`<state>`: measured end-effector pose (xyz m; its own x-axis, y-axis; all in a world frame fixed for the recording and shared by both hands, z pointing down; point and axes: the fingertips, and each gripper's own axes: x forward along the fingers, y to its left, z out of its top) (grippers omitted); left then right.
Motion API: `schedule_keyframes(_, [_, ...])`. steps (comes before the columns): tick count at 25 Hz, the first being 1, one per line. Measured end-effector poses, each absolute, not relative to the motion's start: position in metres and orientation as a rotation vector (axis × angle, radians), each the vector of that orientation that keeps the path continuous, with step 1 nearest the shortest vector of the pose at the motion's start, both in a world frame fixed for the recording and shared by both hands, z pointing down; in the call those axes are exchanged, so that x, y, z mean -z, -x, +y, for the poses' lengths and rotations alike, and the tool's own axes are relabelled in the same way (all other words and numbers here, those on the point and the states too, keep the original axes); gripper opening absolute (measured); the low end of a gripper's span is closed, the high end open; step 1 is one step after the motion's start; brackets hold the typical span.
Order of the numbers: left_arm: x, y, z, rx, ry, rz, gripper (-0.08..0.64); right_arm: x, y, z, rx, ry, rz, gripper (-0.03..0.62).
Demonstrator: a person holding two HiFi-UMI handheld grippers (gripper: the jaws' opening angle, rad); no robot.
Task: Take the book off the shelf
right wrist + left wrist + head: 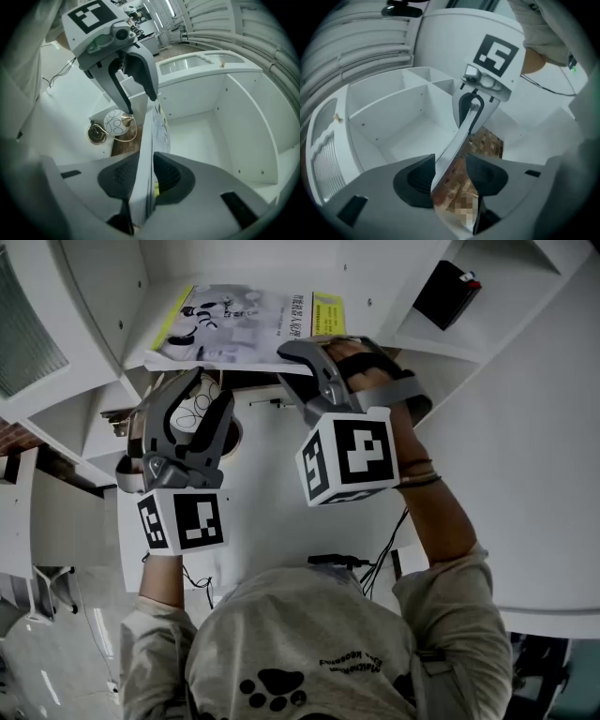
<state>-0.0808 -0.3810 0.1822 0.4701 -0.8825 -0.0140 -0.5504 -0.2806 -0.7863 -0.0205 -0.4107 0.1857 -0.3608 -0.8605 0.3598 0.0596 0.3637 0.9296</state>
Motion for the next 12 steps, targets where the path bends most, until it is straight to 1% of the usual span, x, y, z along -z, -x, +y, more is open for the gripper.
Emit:
schedule_keyframes(3, [-0.179,0.077,-0.396,0.740,1.776,1.123,0.235,-0.184,0.020,-0.409,1.175,-0.716,-1.644,0.094])
schedule_keyframes(9, [-0.176,0.076,-0.428,0.977,1.486,1.008,0.241,-0.183,0.016,-0.404,1.165,-0.697,-1.645,0.094])
schedule_keyframes(11, [-0.181,0.075,-0.436,1.031,1.459,0.967,0.272,-0.181,0.017,-0.400,1.180,-0.685,-1.642,0.094])
schedule_keyframes(12, [-0.182,0.074,-0.438,1.046,1.450,0.947,0.276,-0.180,0.017,-0.396,1.187,-0.677,-1.640,0.094])
